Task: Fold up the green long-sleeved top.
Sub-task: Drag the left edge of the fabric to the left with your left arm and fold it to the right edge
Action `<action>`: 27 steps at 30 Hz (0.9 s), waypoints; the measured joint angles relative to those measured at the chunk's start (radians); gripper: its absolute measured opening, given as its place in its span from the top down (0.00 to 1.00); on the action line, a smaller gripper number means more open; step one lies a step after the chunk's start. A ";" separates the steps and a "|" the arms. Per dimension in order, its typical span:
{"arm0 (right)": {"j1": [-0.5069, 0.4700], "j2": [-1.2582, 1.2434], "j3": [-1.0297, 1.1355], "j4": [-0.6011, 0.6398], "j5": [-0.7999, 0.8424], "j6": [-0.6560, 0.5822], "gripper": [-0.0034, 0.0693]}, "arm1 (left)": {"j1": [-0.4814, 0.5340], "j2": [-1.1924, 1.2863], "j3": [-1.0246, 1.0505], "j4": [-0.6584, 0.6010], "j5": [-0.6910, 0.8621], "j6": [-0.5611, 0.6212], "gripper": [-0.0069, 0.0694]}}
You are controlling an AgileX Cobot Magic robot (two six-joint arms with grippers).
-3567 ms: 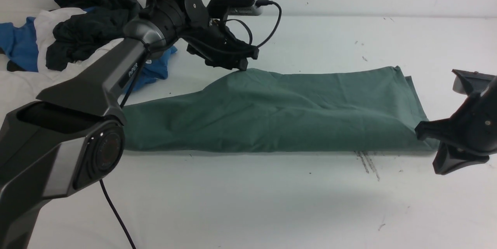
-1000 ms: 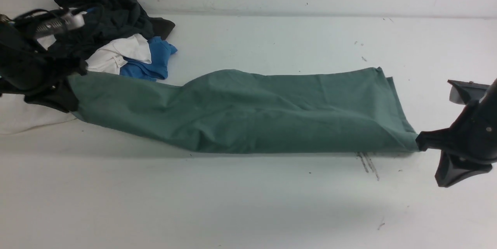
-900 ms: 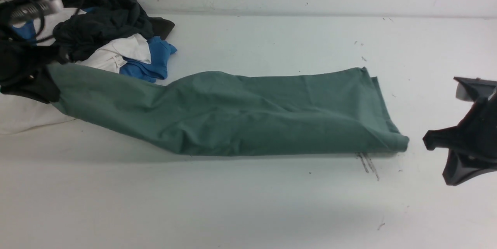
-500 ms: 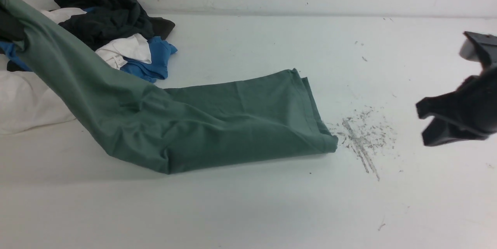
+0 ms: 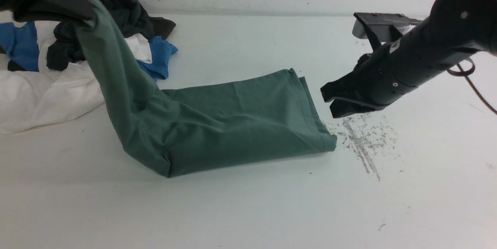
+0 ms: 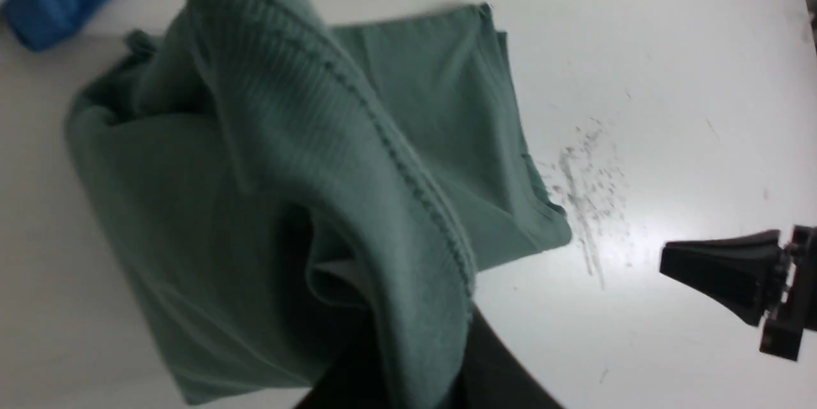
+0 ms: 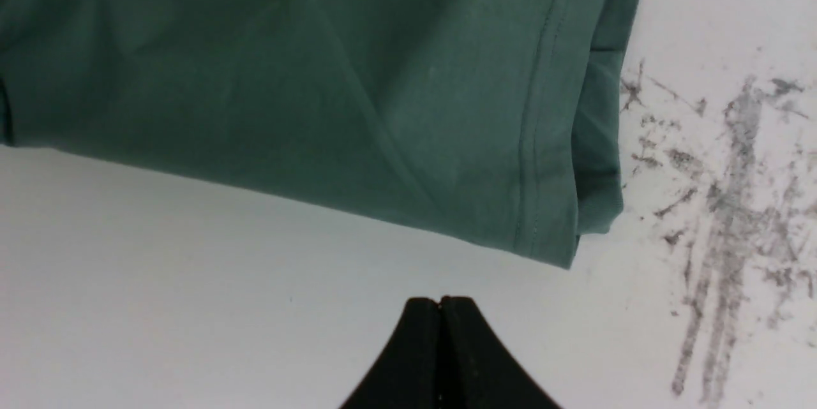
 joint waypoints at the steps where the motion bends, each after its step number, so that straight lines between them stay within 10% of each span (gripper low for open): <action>1: 0.000 -0.008 0.000 -0.010 0.017 0.003 0.97 | -0.038 0.019 -0.003 -0.005 -0.010 -0.001 0.87; 15: 0.001 -0.326 0.103 -0.194 0.276 0.142 0.97 | -0.479 0.508 -0.359 -0.024 -0.152 -0.053 0.87; 27: 0.001 -0.547 0.428 -0.383 0.252 0.315 0.97 | -0.616 0.819 -0.568 -0.049 -0.204 -0.053 0.85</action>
